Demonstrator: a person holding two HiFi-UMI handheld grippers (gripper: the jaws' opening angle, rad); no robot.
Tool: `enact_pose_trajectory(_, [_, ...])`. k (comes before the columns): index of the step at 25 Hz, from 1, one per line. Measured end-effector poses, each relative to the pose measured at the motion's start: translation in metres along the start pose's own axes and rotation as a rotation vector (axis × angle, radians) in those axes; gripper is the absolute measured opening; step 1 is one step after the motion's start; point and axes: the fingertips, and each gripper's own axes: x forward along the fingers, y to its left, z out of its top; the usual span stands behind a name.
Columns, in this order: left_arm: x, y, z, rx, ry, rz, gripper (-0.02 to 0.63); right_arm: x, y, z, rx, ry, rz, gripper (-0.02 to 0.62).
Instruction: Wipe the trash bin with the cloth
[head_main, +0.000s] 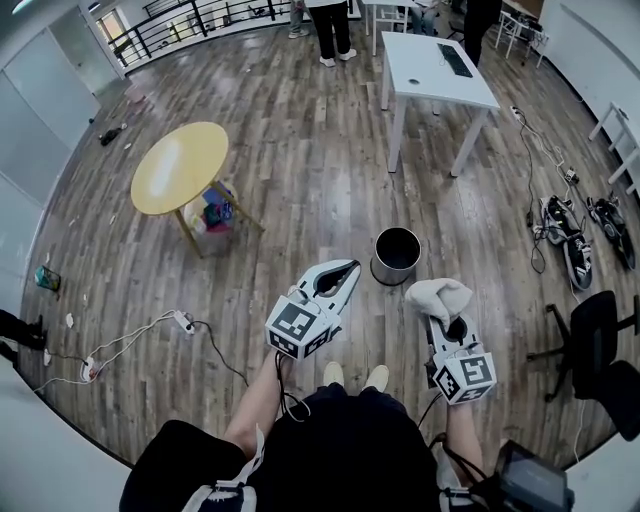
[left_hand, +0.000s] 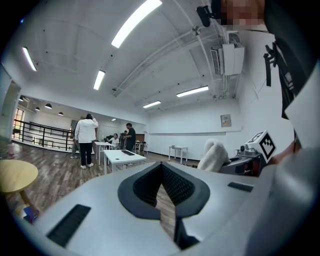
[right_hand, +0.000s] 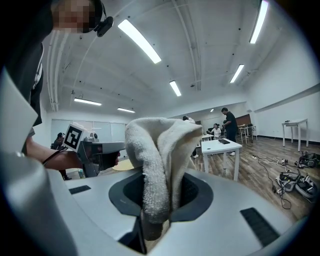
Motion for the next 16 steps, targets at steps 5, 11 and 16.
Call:
enact_pose_trajectory(5, [0.005,0.002,0.002,-0.001,-0.002,0.003,0.0,0.0,-0.009,0.003,-0.012,-0.006,-0.017,0.083])
enact_pose_trajectory(11, [0.004,0.002,0.007,0.003,-0.01,0.008,0.0,-0.002,-0.008,0.006,-0.014,-0.01,-0.019,0.083])
enact_pose_trajectory(16, [-0.003,0.0,0.007,0.009,-0.013,0.001,0.0,-0.003,-0.001,0.003,-0.011,-0.009,-0.021,0.083])
